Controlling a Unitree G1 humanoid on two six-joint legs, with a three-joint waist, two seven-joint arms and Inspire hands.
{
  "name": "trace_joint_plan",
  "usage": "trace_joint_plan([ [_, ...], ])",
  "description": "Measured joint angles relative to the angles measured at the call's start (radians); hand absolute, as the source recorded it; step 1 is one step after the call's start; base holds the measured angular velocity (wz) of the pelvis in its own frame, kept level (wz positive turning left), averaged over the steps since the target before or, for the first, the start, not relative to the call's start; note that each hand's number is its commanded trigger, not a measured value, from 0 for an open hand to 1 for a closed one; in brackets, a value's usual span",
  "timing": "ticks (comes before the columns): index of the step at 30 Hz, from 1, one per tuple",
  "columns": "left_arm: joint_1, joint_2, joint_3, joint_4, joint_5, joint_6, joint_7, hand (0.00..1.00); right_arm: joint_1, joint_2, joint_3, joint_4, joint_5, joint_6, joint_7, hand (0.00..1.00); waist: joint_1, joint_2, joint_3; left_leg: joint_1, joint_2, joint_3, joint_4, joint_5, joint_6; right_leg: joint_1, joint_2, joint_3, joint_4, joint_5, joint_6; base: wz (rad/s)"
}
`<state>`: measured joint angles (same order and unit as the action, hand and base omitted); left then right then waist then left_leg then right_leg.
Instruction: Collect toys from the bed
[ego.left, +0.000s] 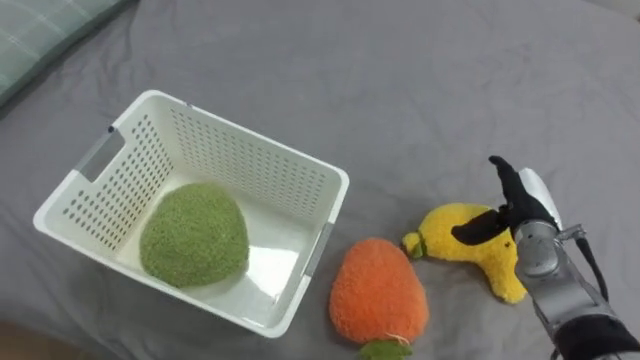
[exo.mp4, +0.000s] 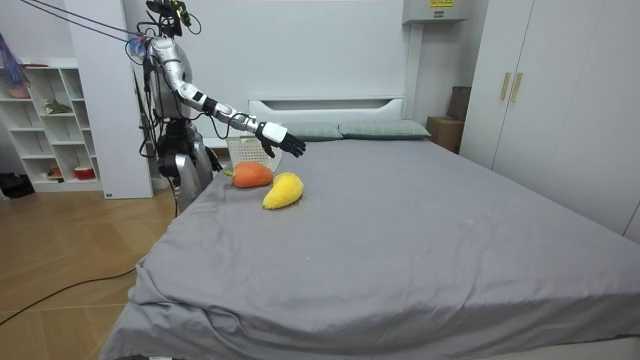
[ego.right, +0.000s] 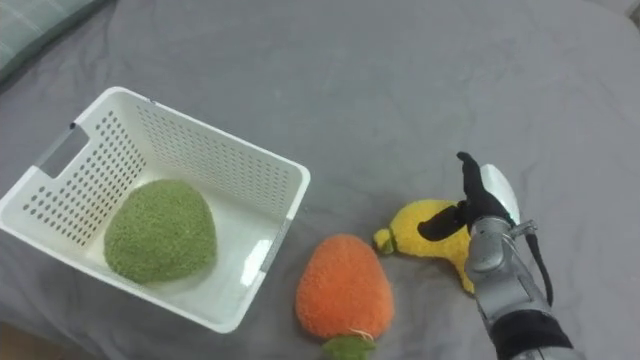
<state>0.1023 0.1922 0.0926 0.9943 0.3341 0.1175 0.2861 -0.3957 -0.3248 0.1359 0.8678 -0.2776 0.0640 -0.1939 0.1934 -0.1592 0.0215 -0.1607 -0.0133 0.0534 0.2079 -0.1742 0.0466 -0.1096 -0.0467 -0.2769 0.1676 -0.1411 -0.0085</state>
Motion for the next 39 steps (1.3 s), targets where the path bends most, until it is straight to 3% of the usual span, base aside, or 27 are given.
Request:
trace_joint_plan([
  [7, -0.024, 0.002, -0.022, -0.009, -0.069, -0.030, 0.008, 0.00, -0.062, -0.008, 0.001, 0.127, -0.008, -0.022, 0.000, 0.00, -0.003, 0.003, 0.0030, -0.058, -0.002, -0.011, 0.005, 0.004, 0.001, -0.048, -0.004, -0.026, 0.000, 0.000, 0.000, 0.10],
  [10, -0.024, 0.010, -0.062, -0.015, -0.081, -0.049, 0.006, 0.00, -0.089, -0.009, 0.013, 0.226, -0.007, -0.034, 0.000, 0.00, 0.003, 0.004, 0.0041, -0.060, -0.002, -0.015, 0.004, 0.005, 0.000, -0.050, -0.003, -0.029, 0.000, 0.000, 0.000, 0.06],
  [16, -0.040, 0.022, -0.115, -0.010, -0.110, -0.069, 0.003, 0.00, -0.099, -0.020, 0.112, 0.299, -0.001, -0.045, -0.008, 0.00, 0.007, 0.006, 0.0074, -0.065, -0.002, -0.014, -0.003, 0.005, -0.001, -0.058, -0.003, -0.026, -0.001, 0.000, 0.000, 0.00],
  [22, -0.052, 0.024, -0.124, 0.001, -0.129, -0.083, 0.003, 0.00, -0.098, -0.022, 0.122, 0.312, -0.050, -0.051, -0.041, 0.02, 0.008, 0.020, 0.0187, -0.074, -0.004, -0.025, -0.003, 0.008, -0.001, -0.062, -0.005, -0.044, 0.000, 0.000, 0.000, 0.04],
  [23, -0.052, 0.026, -0.130, 0.005, -0.129, -0.084, 0.003, 0.00, -0.098, -0.023, 0.129, 0.313, -0.051, -0.051, -0.047, 0.52, 0.010, 0.021, 0.0190, -0.077, -0.004, -0.025, -0.003, 0.009, -0.001, -0.065, -0.004, -0.046, 0.000, 0.000, 0.000, 0.00],
  [24, -0.052, 0.028, -0.137, 0.008, -0.132, -0.084, 0.004, 0.00, -0.098, -0.026, 0.139, 0.313, -0.052, -0.050, -0.050, 0.58, 0.010, 0.021, 0.0191, -0.080, -0.004, -0.027, -0.002, 0.010, -0.002, -0.067, -0.005, -0.049, 0.000, 0.000, 0.000, 0.04],
  [25, -0.052, 0.028, -0.138, 0.008, -0.135, -0.084, 0.004, 0.00, -0.098, -0.028, 0.146, 0.314, -0.055, -0.050, -0.052, 0.99, 0.011, 0.021, 0.0190, -0.081, -0.004, -0.028, -0.002, 0.011, -0.002, -0.068, -0.005, -0.050, 0.000, 0.000, 0.000, 0.05],
  [39, -0.064, 0.032, -0.150, 0.041, -0.145, -0.074, -0.014, 0.00, -0.094, -0.061, 0.235, 0.365, -0.129, -0.009, -0.083, 1.00, 0.059, 0.017, 0.0167, -0.082, -0.004, -0.031, -0.001, 0.012, -0.003, -0.070, -0.005, -0.060, 0.000, 0.000, 0.000, 0.00],
])
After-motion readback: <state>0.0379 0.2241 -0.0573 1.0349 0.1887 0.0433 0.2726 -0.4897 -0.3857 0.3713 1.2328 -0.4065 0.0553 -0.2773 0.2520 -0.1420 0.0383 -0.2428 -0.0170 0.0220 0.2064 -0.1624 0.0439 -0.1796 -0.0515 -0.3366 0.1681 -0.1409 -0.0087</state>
